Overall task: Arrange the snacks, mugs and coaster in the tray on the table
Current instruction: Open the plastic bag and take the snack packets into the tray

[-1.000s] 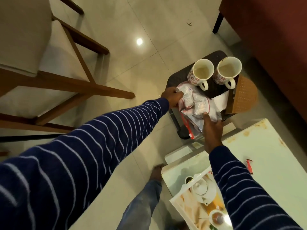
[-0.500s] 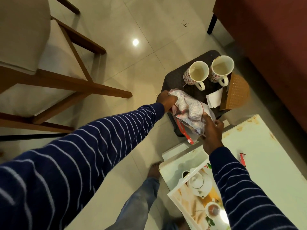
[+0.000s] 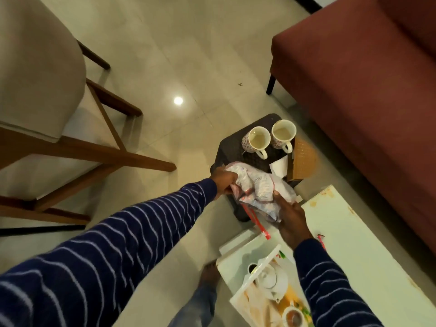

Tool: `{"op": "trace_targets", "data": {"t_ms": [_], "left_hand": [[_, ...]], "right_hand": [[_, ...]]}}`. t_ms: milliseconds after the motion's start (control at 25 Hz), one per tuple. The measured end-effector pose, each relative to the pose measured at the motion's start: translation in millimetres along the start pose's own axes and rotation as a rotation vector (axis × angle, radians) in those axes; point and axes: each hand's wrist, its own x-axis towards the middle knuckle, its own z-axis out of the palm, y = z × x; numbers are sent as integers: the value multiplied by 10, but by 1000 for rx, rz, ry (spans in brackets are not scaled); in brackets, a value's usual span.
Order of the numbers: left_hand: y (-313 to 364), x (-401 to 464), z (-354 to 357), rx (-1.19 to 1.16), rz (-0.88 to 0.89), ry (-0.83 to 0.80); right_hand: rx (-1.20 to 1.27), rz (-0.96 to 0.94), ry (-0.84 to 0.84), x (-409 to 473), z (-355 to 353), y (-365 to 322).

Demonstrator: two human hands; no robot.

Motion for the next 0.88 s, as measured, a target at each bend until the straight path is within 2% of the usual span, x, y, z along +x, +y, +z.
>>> {"op": "trace_targets", "data": {"t_ms": [160,400,640,800,880], "left_hand": [[88,-291,85,20,69,-15],[476,-1112,269,139,167,-263],[1081,-2008,721,119,299,-496],[1312,-2737,1111,102,369,-768],[1386,-3195,1369,143,434,-737]], "right_hand": [[-3,-48,-53,-298,-131,-102],[-77,-207,-111,-1238,-501,-651],[-213,-520,-138,-2325,-908,-1157],[-320,-769,-89,-3166,-1364,-1453],[-392,-889,-51,-3598,-1639,-1551]]}}
